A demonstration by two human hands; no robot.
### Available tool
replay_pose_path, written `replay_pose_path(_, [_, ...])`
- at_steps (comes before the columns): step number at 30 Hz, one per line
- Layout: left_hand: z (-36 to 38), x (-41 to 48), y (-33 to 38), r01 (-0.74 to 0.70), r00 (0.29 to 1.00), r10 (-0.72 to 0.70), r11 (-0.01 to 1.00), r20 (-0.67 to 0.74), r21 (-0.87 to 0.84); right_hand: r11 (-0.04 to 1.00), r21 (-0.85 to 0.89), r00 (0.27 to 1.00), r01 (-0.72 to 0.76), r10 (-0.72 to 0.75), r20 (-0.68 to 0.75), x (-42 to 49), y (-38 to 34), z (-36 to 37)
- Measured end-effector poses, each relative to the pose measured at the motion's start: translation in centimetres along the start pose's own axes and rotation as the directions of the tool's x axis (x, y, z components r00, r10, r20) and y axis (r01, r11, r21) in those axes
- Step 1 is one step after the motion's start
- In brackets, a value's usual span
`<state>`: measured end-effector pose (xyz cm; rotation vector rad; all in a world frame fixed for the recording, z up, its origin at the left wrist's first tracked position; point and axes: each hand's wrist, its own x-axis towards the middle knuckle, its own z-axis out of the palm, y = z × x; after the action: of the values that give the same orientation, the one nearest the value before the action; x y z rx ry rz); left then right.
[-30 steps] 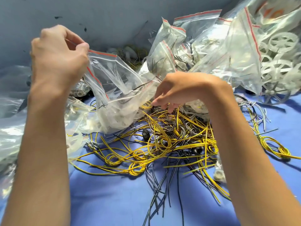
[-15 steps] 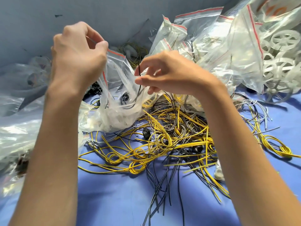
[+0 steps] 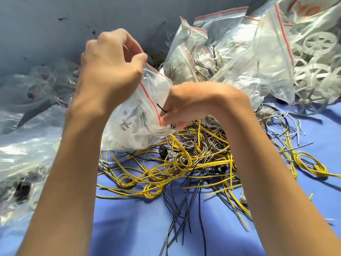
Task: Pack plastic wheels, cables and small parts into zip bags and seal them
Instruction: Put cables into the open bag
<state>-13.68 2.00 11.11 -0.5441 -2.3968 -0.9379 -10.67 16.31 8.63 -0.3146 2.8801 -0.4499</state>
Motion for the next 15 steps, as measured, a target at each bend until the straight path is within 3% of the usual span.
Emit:
replay_pose_path(3, [0.6,-0.4,0.9,-0.044,0.998,0.043,0.999,0.034,0.010,0.995,-0.105,0.995,-0.004,0.014,0.099,0.0,-0.2,0.4])
replay_pose_path(6, [1.1,-0.8,1.5,-0.084,0.994,0.084,0.996,0.070,-0.006,0.987,-0.161,0.995,0.006,0.010,0.099,-0.1,-0.6,0.8])
replay_pose_path(12, [0.6,-0.6,1.4,-0.114,0.990,0.116,0.993,0.084,-0.031,0.990,0.088,0.982,0.112,-0.097,-0.159,-0.1,-0.9,0.0])
replay_pose_path(15, [0.3,-0.6,1.4,-0.115,0.990,0.118,0.993,0.075,-0.039,0.985,0.096,0.973,0.146,-0.125,-0.194,0.0,-1.7,0.4])
